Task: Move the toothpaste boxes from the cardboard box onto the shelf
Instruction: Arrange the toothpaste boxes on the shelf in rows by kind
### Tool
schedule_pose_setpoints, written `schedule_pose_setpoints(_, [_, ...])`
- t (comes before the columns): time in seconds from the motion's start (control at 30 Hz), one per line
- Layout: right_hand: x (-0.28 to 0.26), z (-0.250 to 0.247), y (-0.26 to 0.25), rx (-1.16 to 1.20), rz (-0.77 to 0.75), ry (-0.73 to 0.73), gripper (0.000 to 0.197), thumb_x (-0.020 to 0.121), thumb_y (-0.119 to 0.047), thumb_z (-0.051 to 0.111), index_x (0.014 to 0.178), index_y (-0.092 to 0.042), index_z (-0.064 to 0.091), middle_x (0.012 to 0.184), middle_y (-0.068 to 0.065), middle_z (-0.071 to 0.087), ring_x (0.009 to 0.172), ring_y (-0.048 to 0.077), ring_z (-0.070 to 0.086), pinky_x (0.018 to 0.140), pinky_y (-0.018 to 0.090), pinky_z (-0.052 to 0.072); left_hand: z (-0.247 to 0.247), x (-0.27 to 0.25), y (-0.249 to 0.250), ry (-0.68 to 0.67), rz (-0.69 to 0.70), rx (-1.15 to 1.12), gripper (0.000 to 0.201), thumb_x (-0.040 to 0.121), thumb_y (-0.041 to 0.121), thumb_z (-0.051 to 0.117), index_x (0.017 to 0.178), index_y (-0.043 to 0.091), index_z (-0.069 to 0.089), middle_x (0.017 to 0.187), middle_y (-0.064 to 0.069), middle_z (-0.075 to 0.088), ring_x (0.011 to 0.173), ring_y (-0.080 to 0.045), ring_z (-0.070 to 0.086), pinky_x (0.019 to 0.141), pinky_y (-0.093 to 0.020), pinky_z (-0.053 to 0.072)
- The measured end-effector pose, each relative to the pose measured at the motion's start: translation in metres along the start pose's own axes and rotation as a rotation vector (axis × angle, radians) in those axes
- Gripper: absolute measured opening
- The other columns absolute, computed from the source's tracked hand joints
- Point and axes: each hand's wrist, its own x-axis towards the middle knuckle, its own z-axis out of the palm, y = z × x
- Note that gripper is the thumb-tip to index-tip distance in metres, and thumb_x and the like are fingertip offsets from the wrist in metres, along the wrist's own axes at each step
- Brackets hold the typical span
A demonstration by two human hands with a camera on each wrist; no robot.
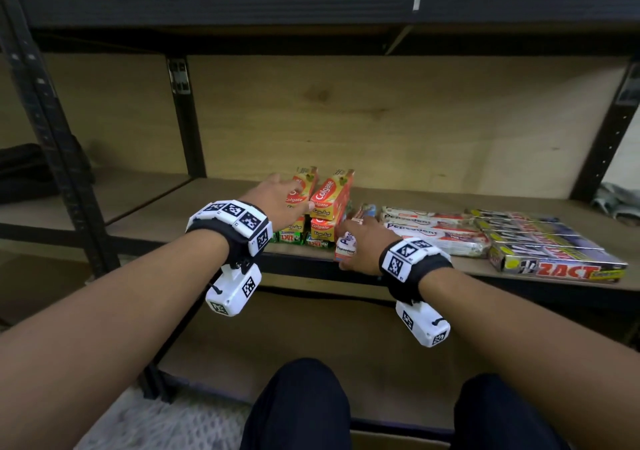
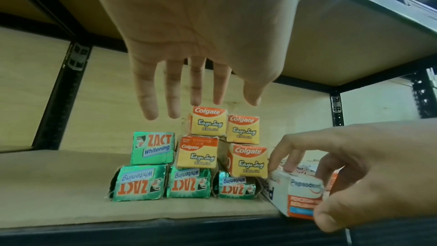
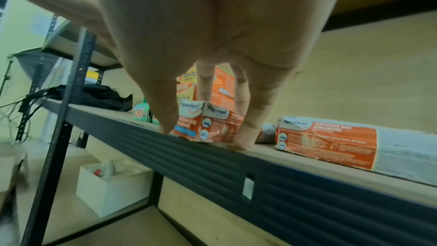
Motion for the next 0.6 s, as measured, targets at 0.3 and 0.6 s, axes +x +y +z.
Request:
schedule_pose_setpoints(0.3, [-0.025, 0.008, 0.011, 0.141, -0.079, 0.144, 0.044, 0.072, -0.043, 0.078, 0.101, -0.037, 0.045, 0.131, 0.006, 0.036, 0.095, 0.027, 0.059, 0.078, 0.039, 0.057, 0.009, -0.008, 0.01, -0.053, 0.253, 0.035, 0.027, 0.091, 0.051, 0.055, 0.111, 0.034, 0.056, 0.112, 0.005, 0.05, 0.101, -0.013, 0.056, 0.087, -0.037, 0.051])
schedule_pose_setpoints(0.6, [-0.064, -0.045, 0.057, 0.388, -0.074, 0.255, 0.068, 0.064, -0.009, 0.084, 0.113, -0.039, 0.047, 0.116, 0.003, 0.046, 0.092, 0.014, 0.057, 0.067, 0.021, 0.051, 0.022, 0.002, 0.041, -0.092, 0.427, -0.098, 0.035, 0.091, 0.033, 0.065, 0.125, 0.027, 0.059, 0.114, 0.006, 0.06, 0.088, -0.003, 0.052, 0.084, -0.024, 0.044])
